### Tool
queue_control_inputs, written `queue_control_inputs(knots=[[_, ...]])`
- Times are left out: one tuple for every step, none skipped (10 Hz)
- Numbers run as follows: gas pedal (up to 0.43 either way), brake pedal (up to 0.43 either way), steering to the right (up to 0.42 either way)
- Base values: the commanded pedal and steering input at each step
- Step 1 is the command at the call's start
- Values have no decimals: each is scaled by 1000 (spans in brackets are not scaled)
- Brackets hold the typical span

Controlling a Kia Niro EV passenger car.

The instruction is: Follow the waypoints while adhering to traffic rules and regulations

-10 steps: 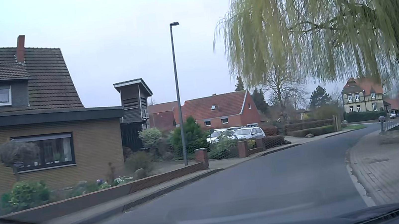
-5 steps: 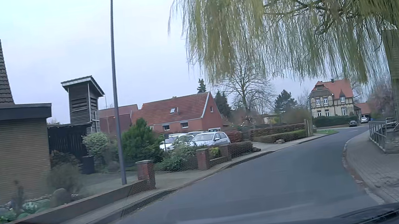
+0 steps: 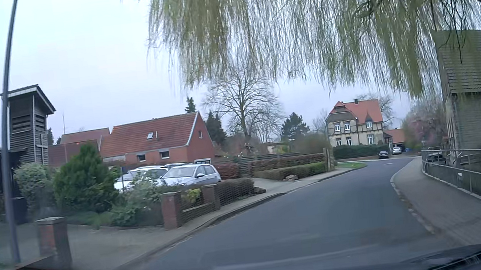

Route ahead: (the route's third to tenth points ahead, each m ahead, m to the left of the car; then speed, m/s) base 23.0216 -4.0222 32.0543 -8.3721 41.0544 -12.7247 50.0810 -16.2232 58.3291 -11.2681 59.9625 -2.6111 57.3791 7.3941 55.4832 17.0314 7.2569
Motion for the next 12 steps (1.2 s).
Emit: queue_control_inputs(knots=[[169,0,168],[169,0,165],[169,0,153],[169,0,132],[169,0,120],[169,0,118],[169,0,120],[169,0,119],[157,0,119],[157,0,118],[157,0,118],[157,0,112]])
